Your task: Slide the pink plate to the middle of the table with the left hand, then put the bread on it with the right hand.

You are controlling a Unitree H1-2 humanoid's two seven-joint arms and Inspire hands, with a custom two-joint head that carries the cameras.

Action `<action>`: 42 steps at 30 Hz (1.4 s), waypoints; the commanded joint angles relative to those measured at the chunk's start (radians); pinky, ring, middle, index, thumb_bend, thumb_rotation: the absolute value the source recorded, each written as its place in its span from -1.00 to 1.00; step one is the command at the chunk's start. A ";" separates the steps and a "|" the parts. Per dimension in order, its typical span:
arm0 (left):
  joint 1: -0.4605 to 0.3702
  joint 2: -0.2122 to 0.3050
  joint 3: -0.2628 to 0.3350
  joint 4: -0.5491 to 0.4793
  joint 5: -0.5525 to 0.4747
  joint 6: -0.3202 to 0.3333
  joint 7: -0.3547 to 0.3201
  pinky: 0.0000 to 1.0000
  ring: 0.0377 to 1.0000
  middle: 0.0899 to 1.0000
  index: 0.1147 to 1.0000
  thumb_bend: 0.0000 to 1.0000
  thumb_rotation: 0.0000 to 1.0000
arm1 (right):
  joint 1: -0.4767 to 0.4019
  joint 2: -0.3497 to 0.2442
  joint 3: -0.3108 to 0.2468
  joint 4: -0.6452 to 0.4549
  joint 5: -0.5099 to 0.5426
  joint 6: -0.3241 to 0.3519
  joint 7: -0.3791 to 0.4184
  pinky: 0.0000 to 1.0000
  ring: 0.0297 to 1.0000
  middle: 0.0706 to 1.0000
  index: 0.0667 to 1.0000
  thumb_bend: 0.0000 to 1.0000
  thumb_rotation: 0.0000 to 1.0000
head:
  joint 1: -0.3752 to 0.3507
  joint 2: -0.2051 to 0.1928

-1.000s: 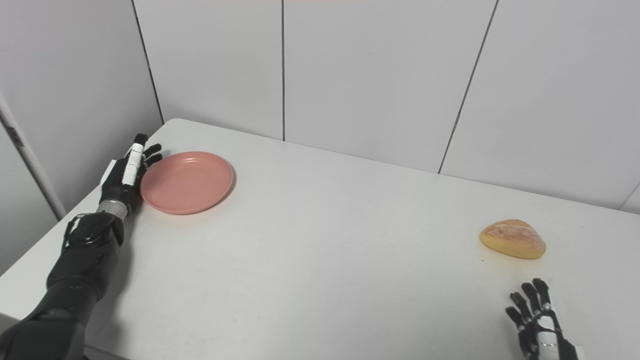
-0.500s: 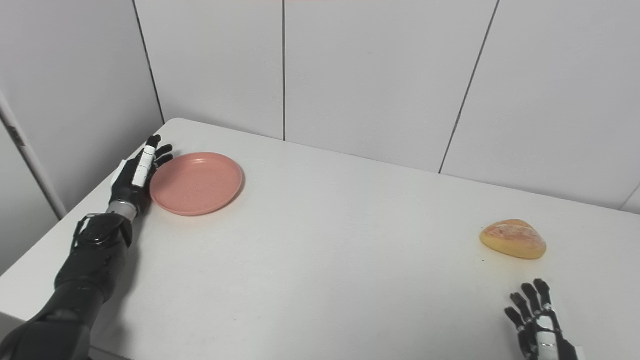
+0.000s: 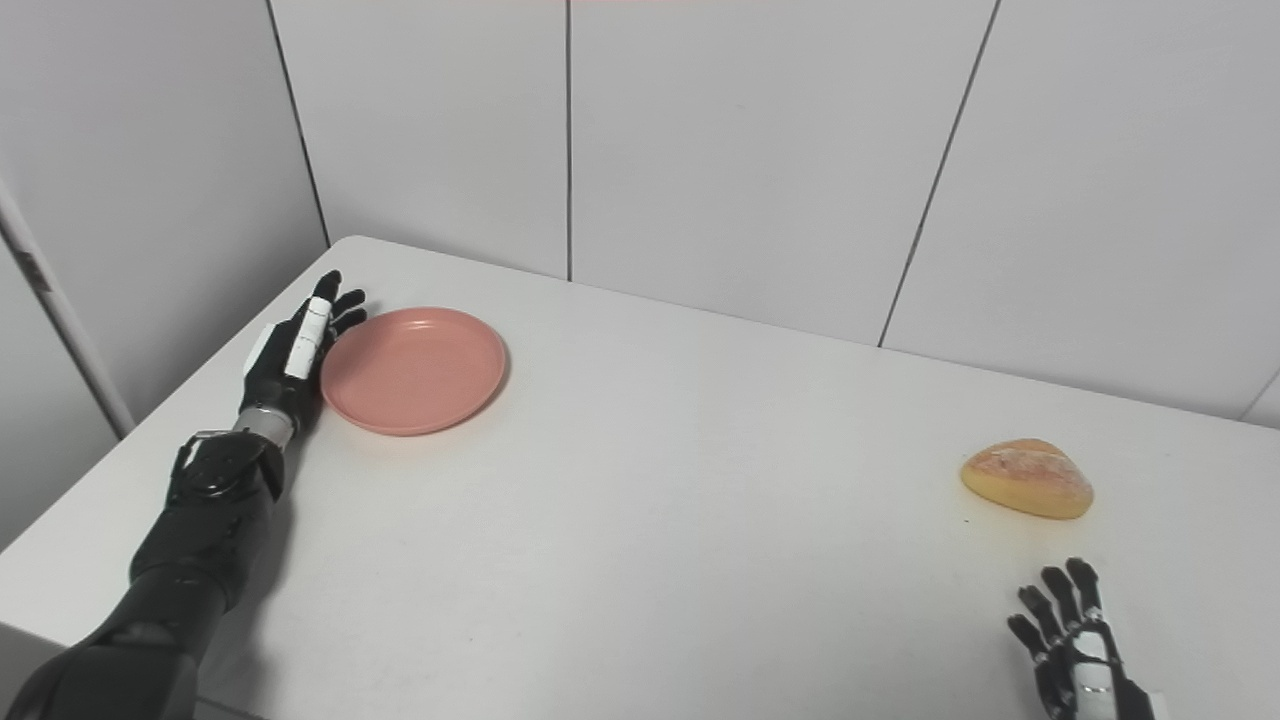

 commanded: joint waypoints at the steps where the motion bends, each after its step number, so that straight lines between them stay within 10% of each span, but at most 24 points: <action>1: -0.049 -0.014 -0.021 0.003 0.003 -0.027 -0.030 0.73 0.75 0.72 0.84 1.00 0.73 | -0.018 0.002 0.004 -0.008 0.000 -0.002 0.008 0.82 0.86 0.92 0.97 0.43 0.83 | 0.000 0.000; 42: -0.055 -0.153 -0.205 -0.135 0.040 0.047 -0.065 0.67 0.74 0.73 0.87 0.97 0.82 | -0.011 0.052 0.034 -0.031 -0.075 0.001 -0.013 0.71 0.77 0.84 0.89 0.51 0.79 | -0.116 0.021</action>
